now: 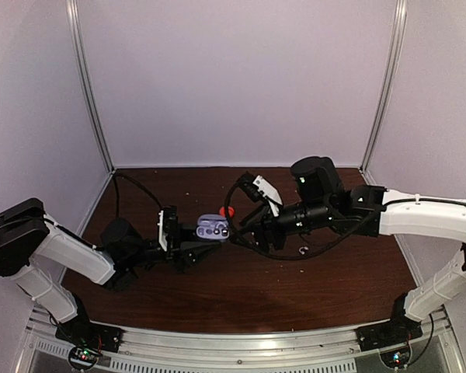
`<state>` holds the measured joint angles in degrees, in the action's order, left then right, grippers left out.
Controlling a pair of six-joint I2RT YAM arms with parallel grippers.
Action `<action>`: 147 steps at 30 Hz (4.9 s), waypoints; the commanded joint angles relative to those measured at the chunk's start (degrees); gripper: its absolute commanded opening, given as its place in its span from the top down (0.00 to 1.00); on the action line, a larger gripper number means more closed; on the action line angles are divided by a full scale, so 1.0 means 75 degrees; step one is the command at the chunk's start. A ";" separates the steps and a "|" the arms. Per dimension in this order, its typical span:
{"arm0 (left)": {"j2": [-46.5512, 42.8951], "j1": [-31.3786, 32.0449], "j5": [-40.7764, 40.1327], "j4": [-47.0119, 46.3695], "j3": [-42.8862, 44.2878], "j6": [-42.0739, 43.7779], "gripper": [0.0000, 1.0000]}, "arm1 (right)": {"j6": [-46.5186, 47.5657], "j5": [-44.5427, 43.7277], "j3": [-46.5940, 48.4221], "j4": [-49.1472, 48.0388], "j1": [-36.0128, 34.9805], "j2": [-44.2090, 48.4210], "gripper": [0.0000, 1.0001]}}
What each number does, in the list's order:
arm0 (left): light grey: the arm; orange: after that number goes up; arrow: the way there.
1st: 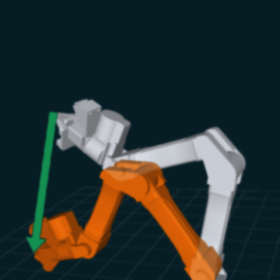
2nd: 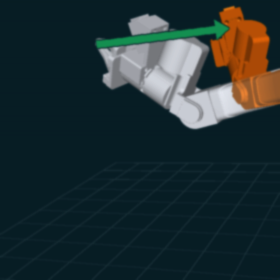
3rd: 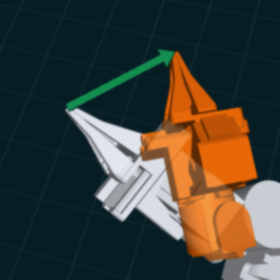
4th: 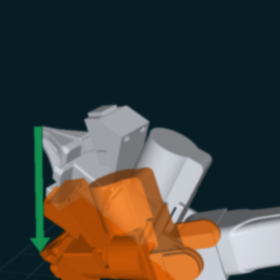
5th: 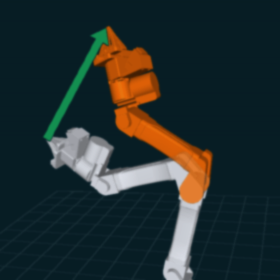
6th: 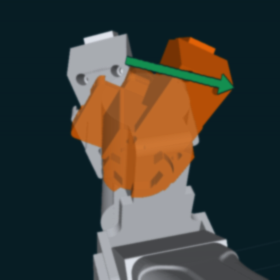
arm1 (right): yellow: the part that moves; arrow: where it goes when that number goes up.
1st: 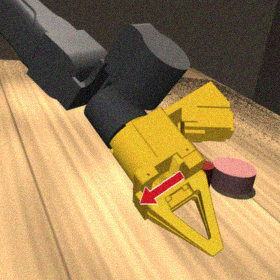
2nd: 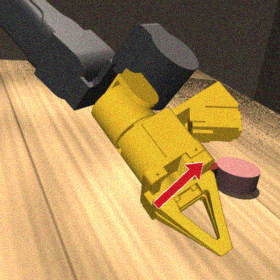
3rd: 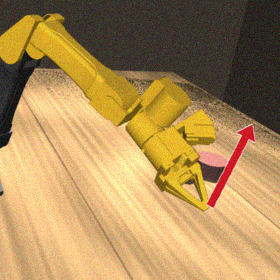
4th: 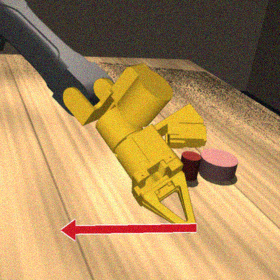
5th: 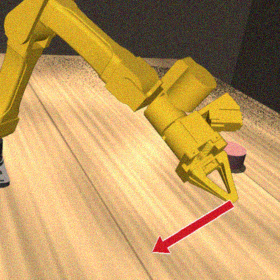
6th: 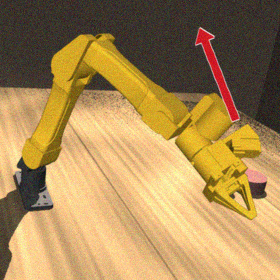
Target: Insert the wireless bluetooth earbuds into the charging case
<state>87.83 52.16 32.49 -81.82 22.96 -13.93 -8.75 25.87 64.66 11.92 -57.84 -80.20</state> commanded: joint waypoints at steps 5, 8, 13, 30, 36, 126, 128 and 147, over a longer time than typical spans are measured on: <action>-0.0151 -0.0053 0.0501 -0.0052 0.0230 0.0019 1.00 | 0.0252 0.0321 -0.0244 0.0041 0.0053 0.0712 0.43; -0.0101 -0.0053 0.0705 -0.0042 0.0271 0.0018 1.00 | -0.0069 0.0493 -0.0092 -0.0134 0.0118 0.0589 0.33; -0.0069 -0.0053 0.0921 -0.0046 0.0358 -0.0038 1.00 | -0.0565 0.0909 -0.0050 -0.0595 0.0142 0.0336 0.30; -0.0038 -0.0053 0.0976 -0.0136 0.0407 -0.0016 1.00 | -0.1193 0.1229 -0.0131 -0.1162 0.0259 -0.0085 0.38; -0.0068 -0.0053 0.0999 -0.0188 0.0407 -0.0030 1.00 | -0.0885 0.0615 -0.0164 -0.0552 0.0259 -0.0191 0.42; 0.0105 -0.0228 0.0590 0.0368 0.0327 -0.0158 1.00 | 0.0437 0.1562 -0.2135 -0.0796 0.3312 -0.2828 0.62; 0.0092 -0.0229 0.0584 0.0363 0.0317 -0.0159 1.00 | 0.0645 0.1620 -0.1964 -0.0656 0.2909 -0.3009 0.62; -0.0026 -0.0228 0.0575 0.0476 0.0328 -0.0148 1.00 | 0.0525 -0.0031 -0.2076 -0.0592 0.2695 -0.1072 0.58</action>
<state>88.64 50.92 37.23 -76.34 25.61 -15.59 -1.74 30.26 52.66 8.16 -41.01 -89.78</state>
